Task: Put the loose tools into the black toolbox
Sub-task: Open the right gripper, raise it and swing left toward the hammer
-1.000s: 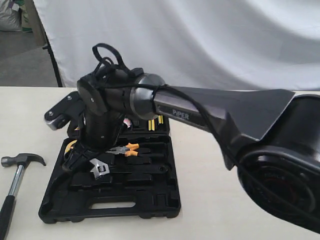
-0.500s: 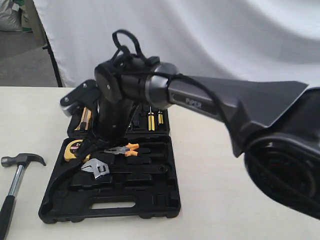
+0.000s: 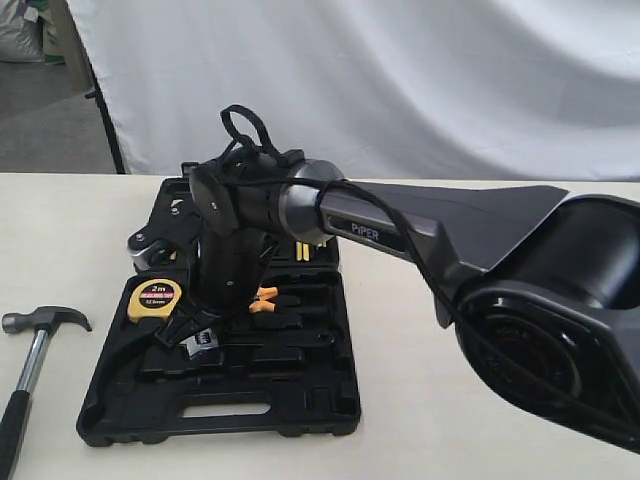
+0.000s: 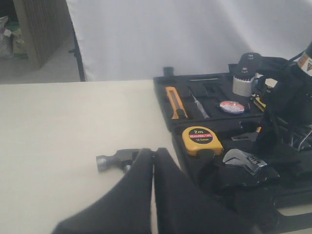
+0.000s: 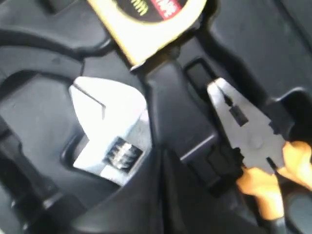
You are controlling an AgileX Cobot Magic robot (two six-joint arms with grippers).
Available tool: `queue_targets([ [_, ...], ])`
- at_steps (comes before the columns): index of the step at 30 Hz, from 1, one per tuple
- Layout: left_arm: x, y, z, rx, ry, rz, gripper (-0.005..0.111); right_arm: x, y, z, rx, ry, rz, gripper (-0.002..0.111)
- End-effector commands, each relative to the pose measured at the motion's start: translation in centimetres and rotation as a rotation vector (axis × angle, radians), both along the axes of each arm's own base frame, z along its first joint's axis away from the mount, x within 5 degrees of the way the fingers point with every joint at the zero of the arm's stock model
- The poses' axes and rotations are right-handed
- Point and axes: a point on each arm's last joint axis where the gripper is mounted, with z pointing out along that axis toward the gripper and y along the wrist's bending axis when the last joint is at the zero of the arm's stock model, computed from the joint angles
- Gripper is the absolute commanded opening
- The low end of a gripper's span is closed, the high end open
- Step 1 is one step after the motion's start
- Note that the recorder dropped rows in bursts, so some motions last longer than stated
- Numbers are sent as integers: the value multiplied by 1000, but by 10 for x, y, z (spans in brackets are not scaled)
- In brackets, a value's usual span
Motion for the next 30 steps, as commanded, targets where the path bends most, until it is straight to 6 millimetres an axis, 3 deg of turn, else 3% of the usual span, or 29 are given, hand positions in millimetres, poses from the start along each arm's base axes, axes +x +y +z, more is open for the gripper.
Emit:
queue_targets([
  [1, 0, 0, -1, -17, -1, 4, 1, 0, -1, 39, 100, -48, -9, 0],
  [7, 0, 0, -1, -17, -1, 4, 1, -11, 11, 55, 264, 35, -52, 0],
  [15, 0, 0, -1, -17, -1, 4, 1, -47, 44, 31, 315, 103, -14, 5],
  [23, 0, 0, -1, -17, -1, 4, 1, -80, 74, 25, 410, 45, 20, 61],
  [27, 0, 0, -1, -17, -1, 4, 1, -89, 79, 22, 431, 77, 16, 77],
  [30, 0, 0, -1, -17, -1, 4, 1, -94, 84, 10, 423, 88, 18, 87],
])
